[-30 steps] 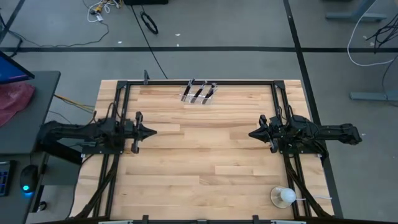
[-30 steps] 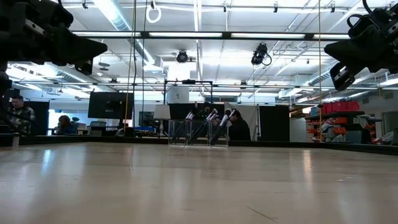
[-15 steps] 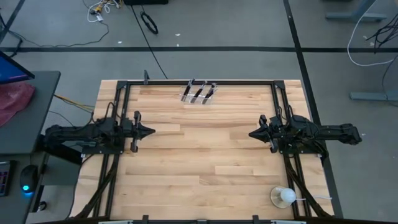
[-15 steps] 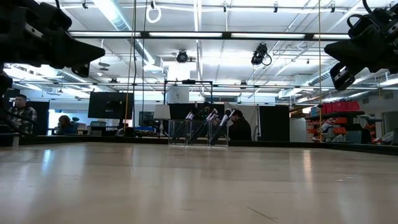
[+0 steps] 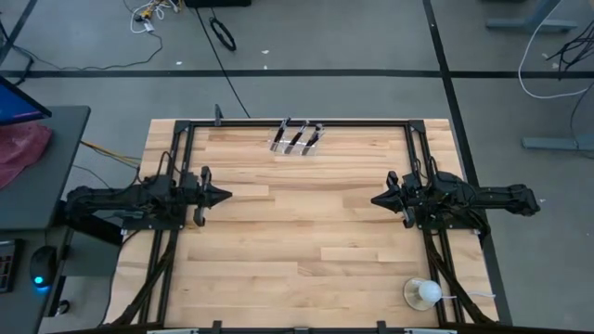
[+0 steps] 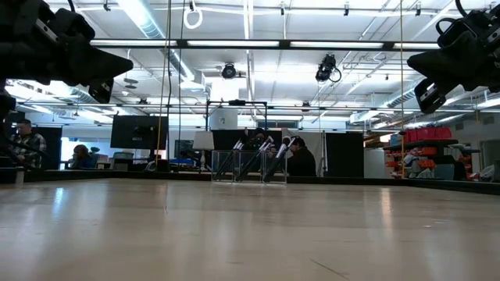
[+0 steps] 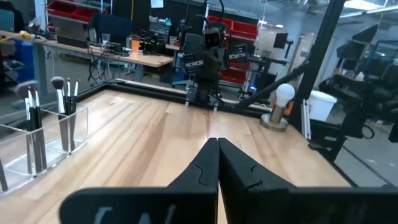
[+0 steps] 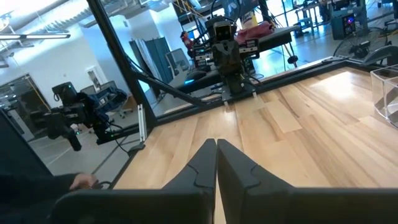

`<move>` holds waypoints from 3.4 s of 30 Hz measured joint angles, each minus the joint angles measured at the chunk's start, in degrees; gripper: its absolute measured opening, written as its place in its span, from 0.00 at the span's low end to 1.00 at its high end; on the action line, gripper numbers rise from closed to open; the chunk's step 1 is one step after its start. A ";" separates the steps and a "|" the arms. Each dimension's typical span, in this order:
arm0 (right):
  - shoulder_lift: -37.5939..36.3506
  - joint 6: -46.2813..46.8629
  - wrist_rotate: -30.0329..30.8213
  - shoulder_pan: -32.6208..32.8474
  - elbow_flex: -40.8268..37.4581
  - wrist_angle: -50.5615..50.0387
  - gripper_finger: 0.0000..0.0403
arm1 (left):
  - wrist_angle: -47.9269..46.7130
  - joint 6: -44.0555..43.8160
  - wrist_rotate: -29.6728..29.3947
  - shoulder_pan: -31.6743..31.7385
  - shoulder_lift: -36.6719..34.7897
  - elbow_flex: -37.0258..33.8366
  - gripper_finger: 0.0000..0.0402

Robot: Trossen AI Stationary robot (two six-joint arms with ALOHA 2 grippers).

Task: Put items in baskets/containers
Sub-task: Return to Home Position

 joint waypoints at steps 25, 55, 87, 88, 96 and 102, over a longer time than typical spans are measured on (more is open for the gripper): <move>-1.90 -2.48 -3.35 -4.25 0.09 0.52 0.04 | 0.56 -1.51 0.15 0.00 0.09 0.00 0.01; -1.40 -18.03 -6.33 -4.22 0.00 1.26 0.04 | 0.52 -1.51 0.20 -0.01 0.09 0.00 0.01; -1.40 -18.05 -6.33 -4.22 0.00 1.25 0.04 | -1.03 4.50 0.35 -0.02 0.09 0.02 0.01; -1.40 -18.05 -6.33 -4.22 0.00 1.25 0.04 | -0.97 3.96 0.35 0.00 0.09 0.02 0.01; -1.40 -18.05 -6.33 -4.24 0.00 1.27 0.04 | -0.79 -3.26 0.26 -0.02 0.09 0.02 0.01; -1.40 -18.05 -6.33 -4.24 0.00 1.26 0.04 | -0.77 -3.41 0.26 -0.02 0.09 0.02 0.01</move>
